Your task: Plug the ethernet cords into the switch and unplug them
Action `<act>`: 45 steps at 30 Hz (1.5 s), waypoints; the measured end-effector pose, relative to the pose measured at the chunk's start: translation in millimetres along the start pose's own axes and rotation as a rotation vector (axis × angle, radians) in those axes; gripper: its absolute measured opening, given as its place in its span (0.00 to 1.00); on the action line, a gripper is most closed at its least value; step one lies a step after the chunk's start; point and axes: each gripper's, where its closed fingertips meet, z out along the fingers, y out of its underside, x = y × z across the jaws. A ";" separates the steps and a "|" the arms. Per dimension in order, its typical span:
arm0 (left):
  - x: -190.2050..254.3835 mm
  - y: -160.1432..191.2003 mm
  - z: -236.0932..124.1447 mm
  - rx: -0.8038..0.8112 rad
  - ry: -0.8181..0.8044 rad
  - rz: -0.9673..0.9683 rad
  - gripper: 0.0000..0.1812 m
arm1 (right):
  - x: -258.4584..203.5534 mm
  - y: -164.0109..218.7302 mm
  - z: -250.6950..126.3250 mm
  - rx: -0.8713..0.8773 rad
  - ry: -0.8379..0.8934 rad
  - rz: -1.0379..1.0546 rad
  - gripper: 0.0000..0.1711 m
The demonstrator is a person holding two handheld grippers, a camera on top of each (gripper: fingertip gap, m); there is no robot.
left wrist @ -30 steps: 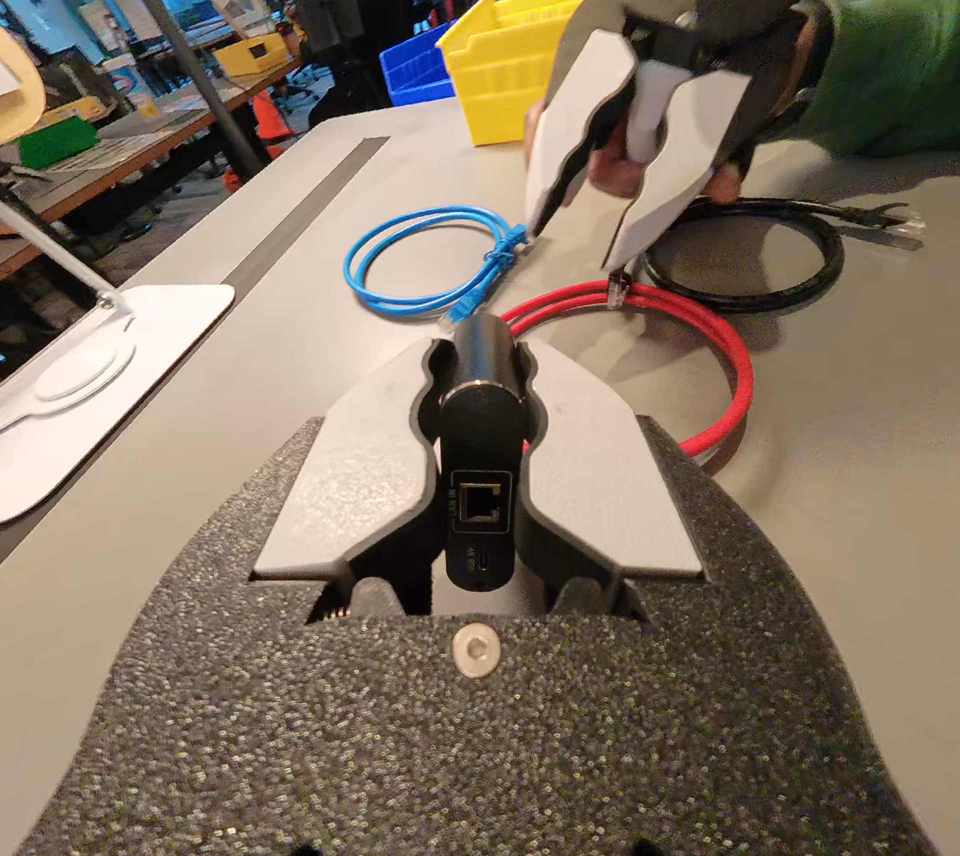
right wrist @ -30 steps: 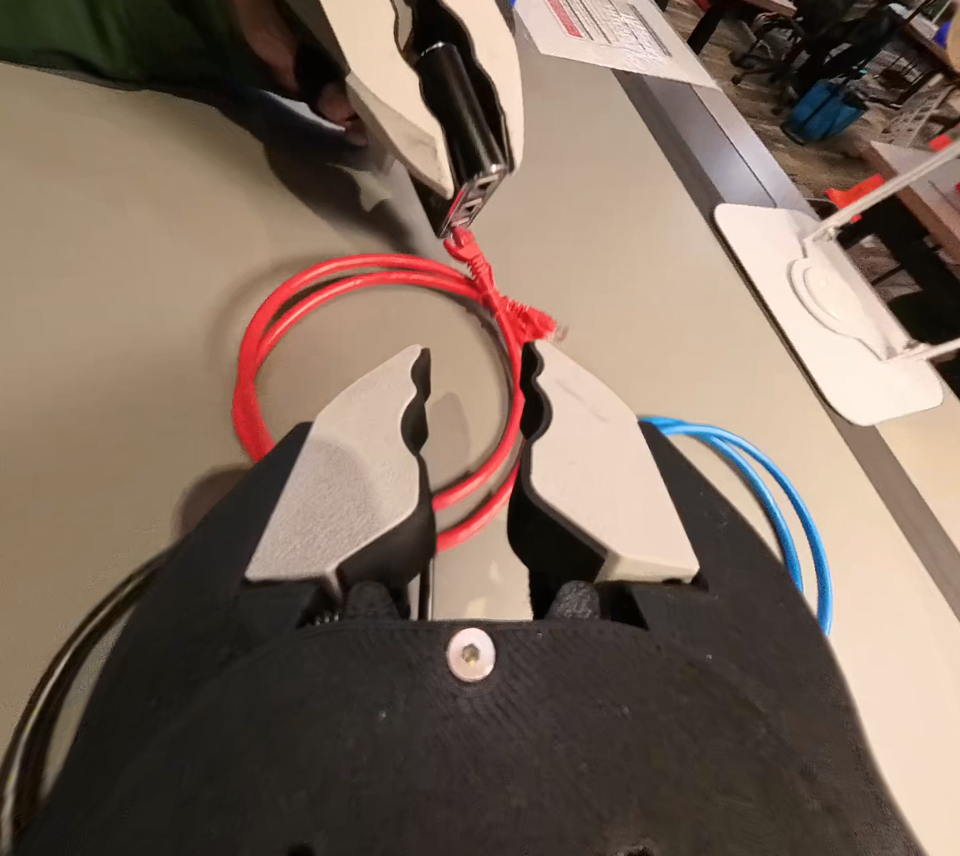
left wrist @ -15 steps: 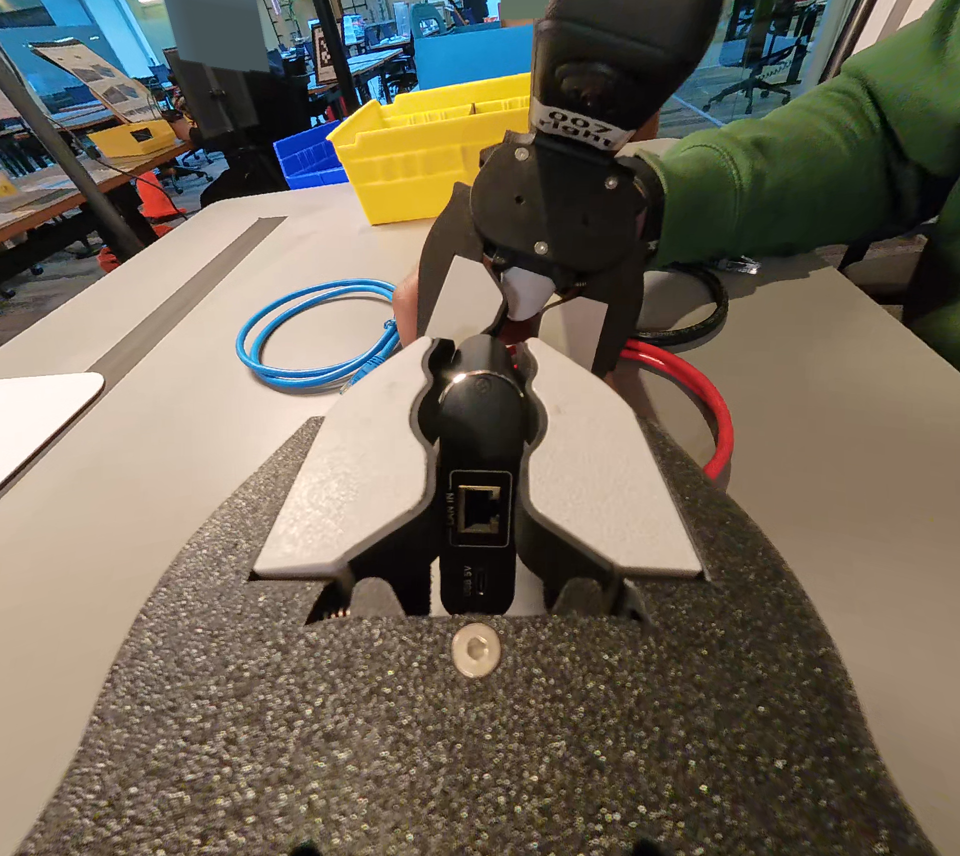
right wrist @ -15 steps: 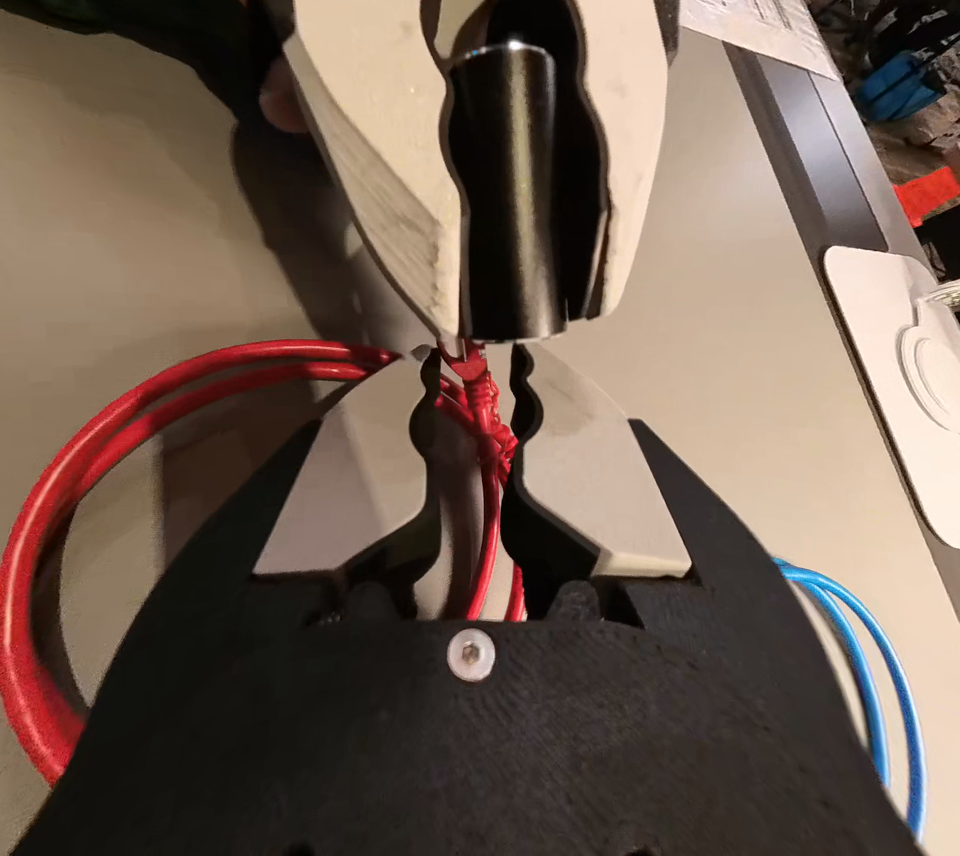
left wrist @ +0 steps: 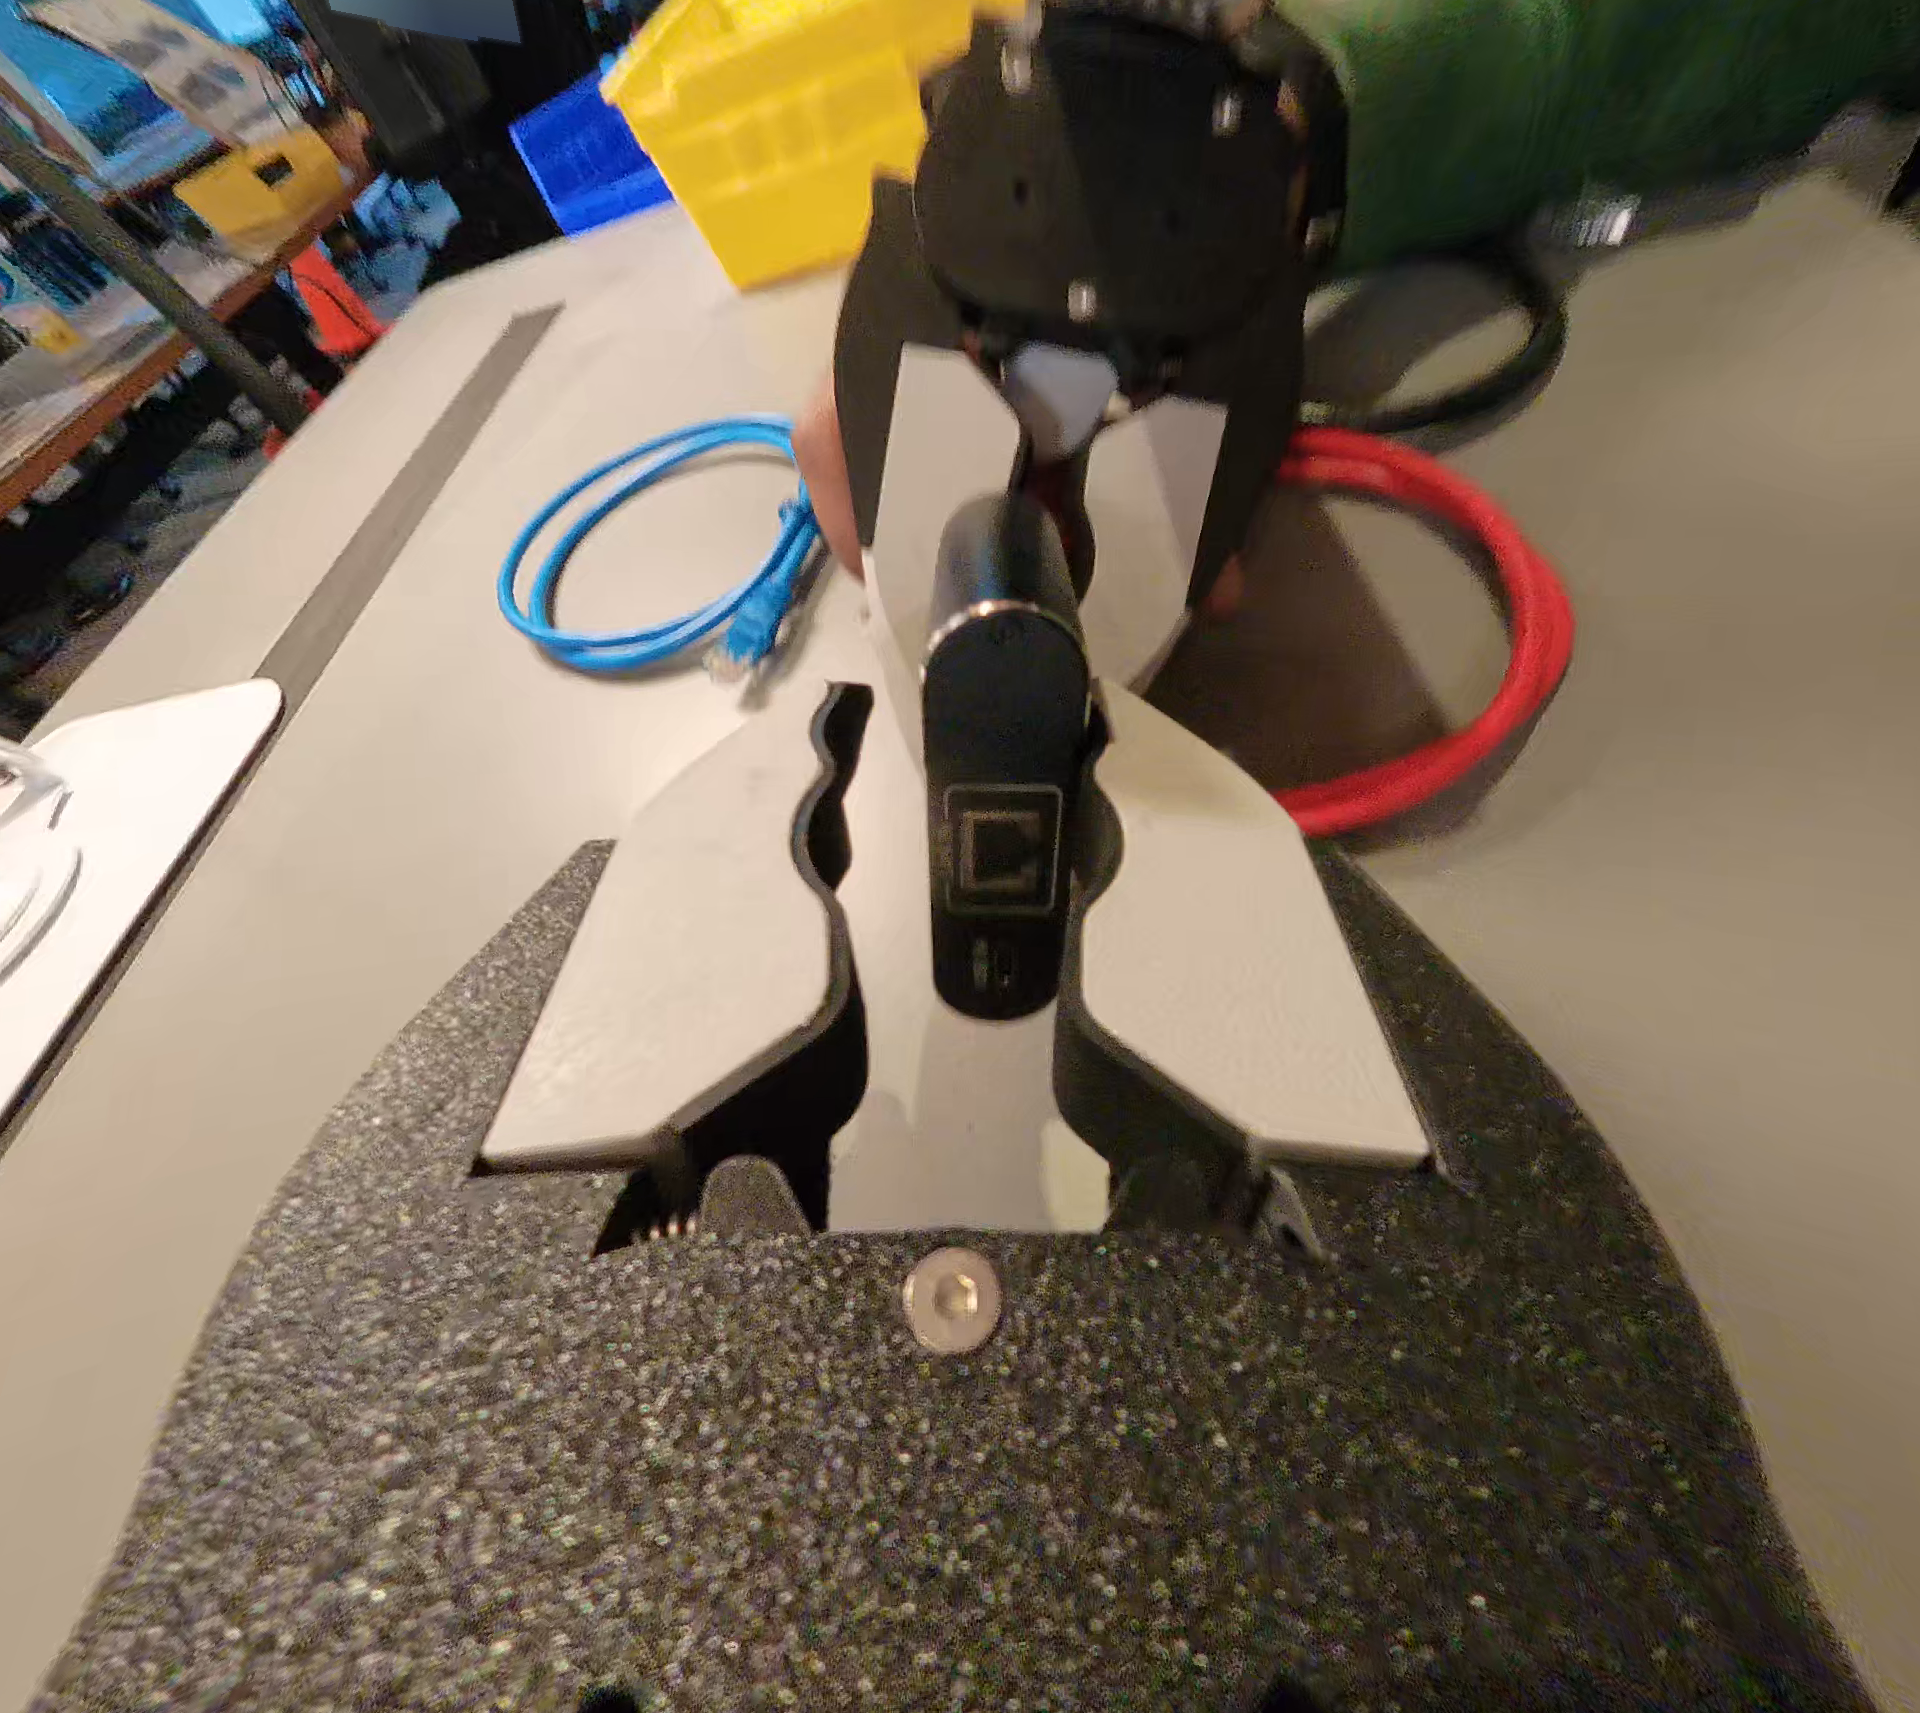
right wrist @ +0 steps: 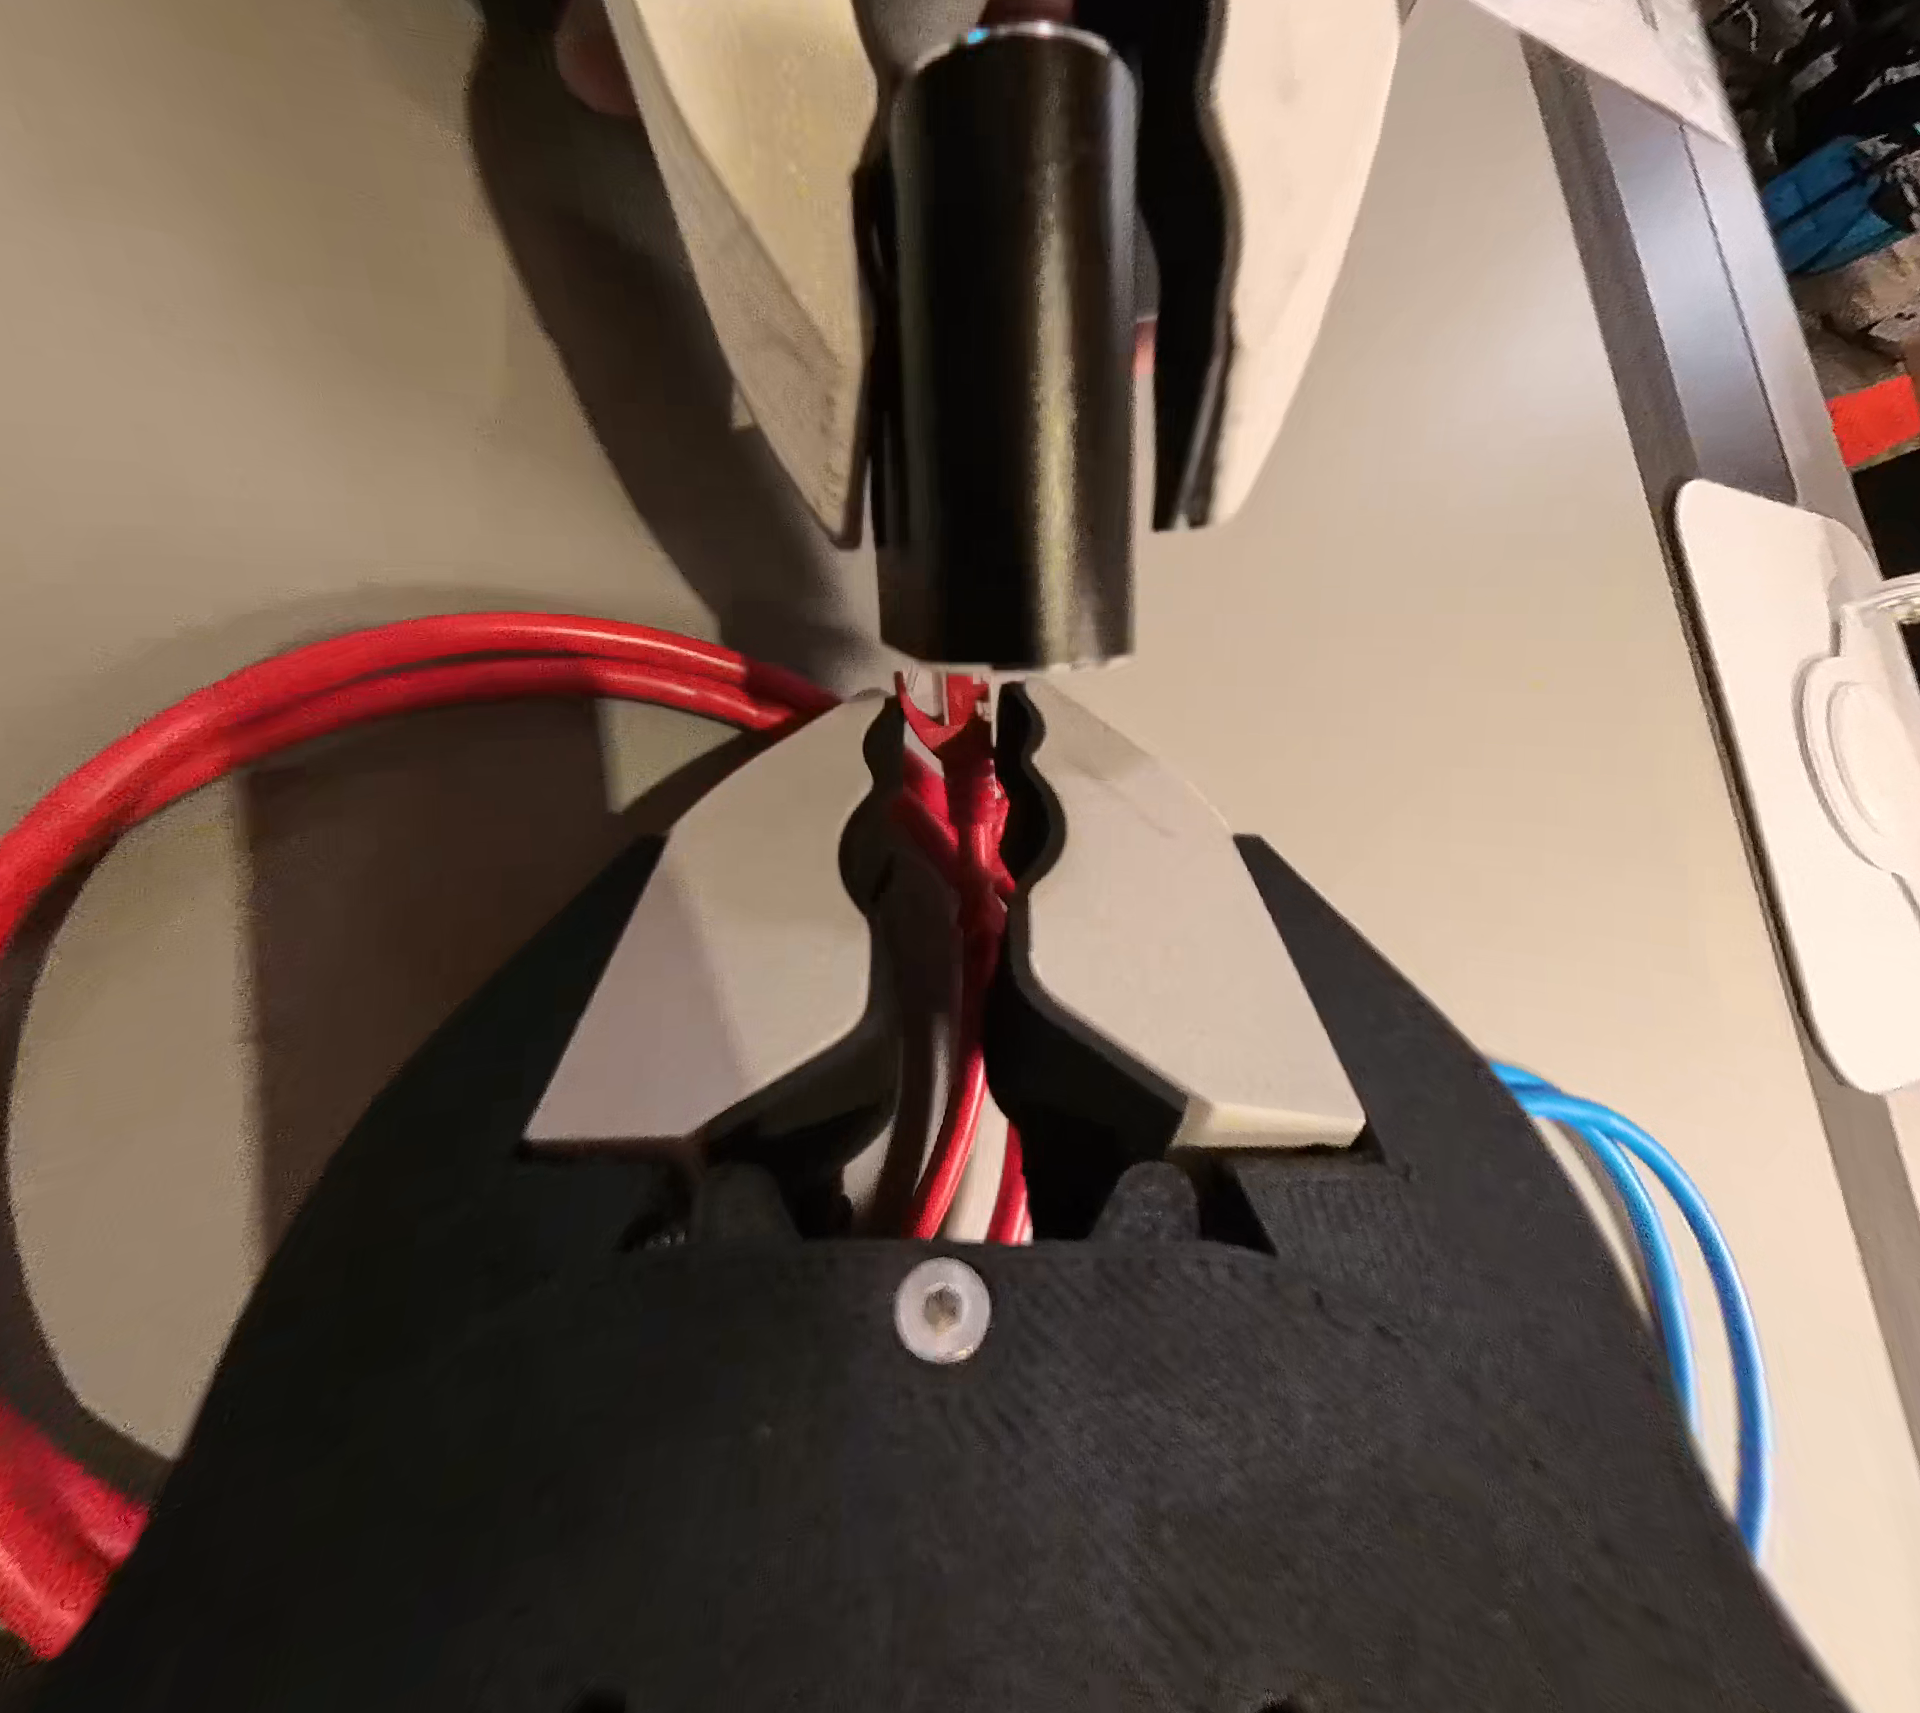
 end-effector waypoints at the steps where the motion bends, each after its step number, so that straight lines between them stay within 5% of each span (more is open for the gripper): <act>1: 0.4 7.6 2.0 -0.054 -0.004 0.026 0.22 | -0.1 3.2 -2.1 -0.010 0.005 -0.012 0.10; 10: 10.2 19.7 21.0 -0.180 -0.071 0.269 0.15 | 1.7 10.8 -12.2 -0.083 0.111 -0.155 0.10; 23: -0.7 -3.2 9.6 0.016 -0.021 0.063 0.15 | 12.5 -9.9 -25.8 0.146 0.104 0.072 0.13; 45: -6.3 -5.2 9.8 0.021 -0.117 0.114 0.15 | 23.2 -17.6 -36.6 0.129 0.228 -0.015 0.10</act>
